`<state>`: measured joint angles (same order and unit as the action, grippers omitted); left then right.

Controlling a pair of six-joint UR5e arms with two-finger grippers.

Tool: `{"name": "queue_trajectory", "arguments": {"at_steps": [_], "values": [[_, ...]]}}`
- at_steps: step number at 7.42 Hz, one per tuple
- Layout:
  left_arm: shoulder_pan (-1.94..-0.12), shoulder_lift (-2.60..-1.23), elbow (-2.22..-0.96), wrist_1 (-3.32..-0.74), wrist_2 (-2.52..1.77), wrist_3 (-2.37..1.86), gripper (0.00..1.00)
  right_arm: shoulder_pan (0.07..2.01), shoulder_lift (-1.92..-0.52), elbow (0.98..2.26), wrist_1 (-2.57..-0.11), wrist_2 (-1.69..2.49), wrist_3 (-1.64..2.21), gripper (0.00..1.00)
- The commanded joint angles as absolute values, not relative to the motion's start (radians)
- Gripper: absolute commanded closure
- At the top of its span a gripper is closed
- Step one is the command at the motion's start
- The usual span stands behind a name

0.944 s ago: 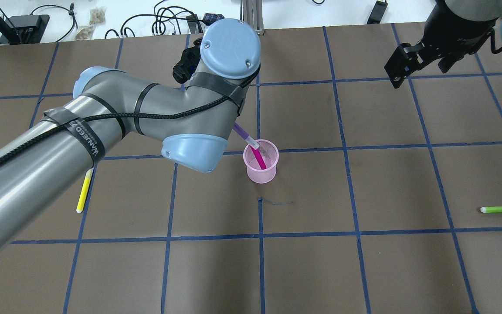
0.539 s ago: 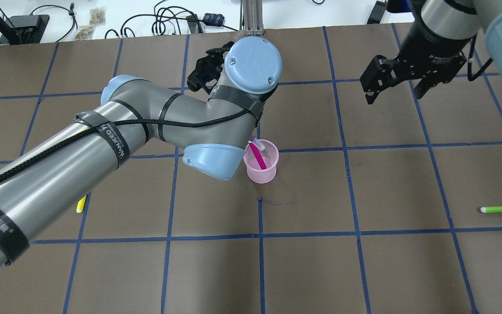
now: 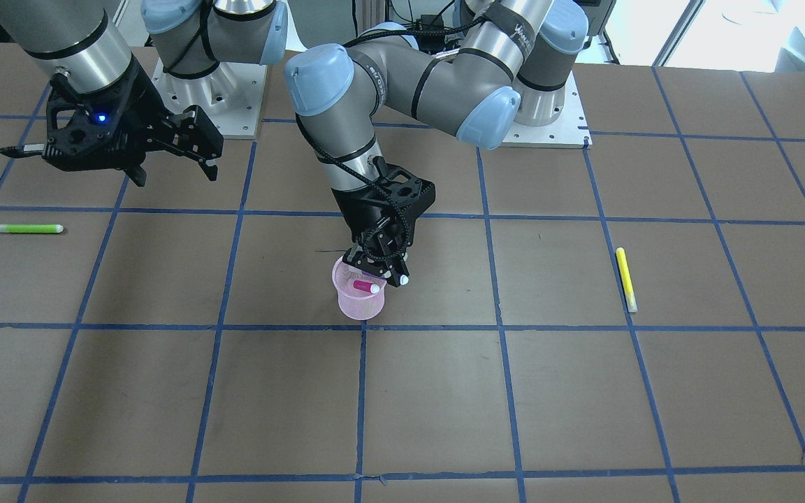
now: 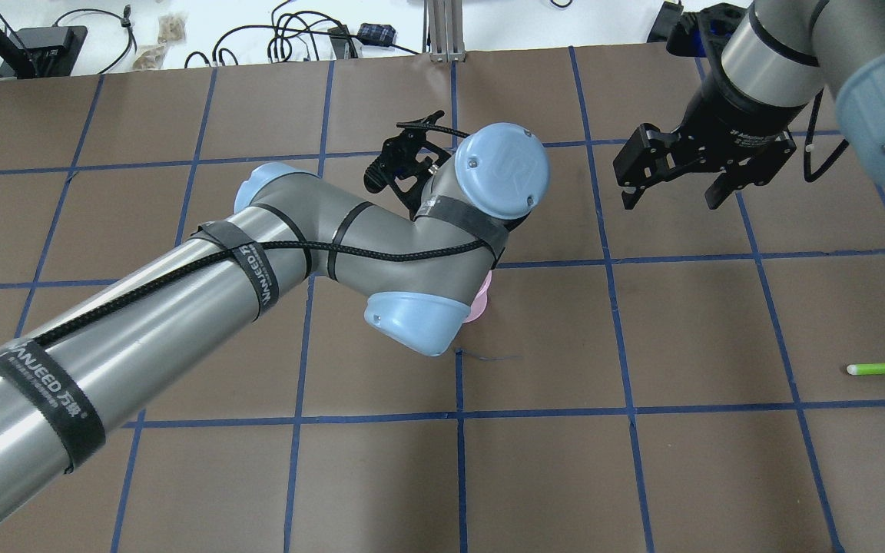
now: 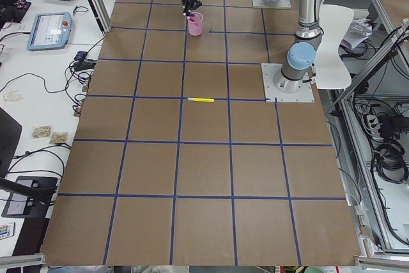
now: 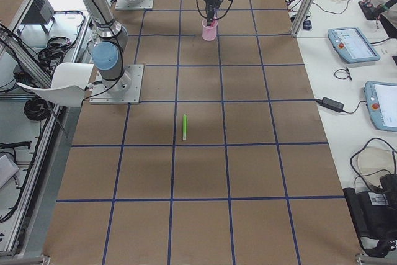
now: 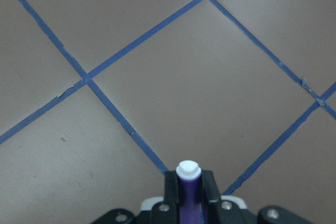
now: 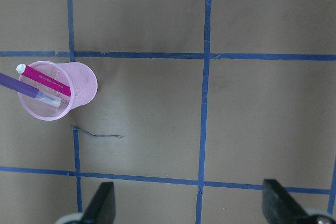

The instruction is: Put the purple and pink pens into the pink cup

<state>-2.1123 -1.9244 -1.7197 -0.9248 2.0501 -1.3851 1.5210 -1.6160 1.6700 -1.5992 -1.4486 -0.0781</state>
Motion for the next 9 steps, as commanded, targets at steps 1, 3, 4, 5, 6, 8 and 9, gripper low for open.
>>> {"name": "queue_trajectory", "arguments": {"at_steps": [1,3,4,5,6,8,9], "values": [[-2.128,-1.931,-1.726,-0.920,2.068,-1.400,1.00,1.520,-1.617,1.672,-1.601,-1.447,-0.075,0.00],[-2.140,-1.945,-1.726,-0.920,2.069,-1.442,0.67,1.520,-1.617,1.672,-1.601,-1.447,-0.075,0.00],[-2.160,-1.951,-1.726,-0.920,2.089,-1.443,0.35,1.520,-1.617,1.672,-1.598,-1.448,-0.075,0.00],[-2.170,-1.954,-1.726,-0.920,2.101,-1.443,0.10,1.520,-1.617,1.672,-1.598,-1.459,-0.075,0.00],[-2.174,-1.953,-1.723,-0.916,2.102,-1.436,0.00,1.520,-1.617,1.672,-1.601,-1.465,-0.078,0.00],[-2.158,-1.910,-1.706,-0.923,2.086,-1.279,0.00,1.517,-1.618,1.667,-1.609,-1.534,-0.087,0.00],[-2.123,-1.890,-1.700,-0.939,2.066,-1.059,0.00,1.519,-1.620,1.669,-1.609,-1.526,-0.072,0.00]]}}
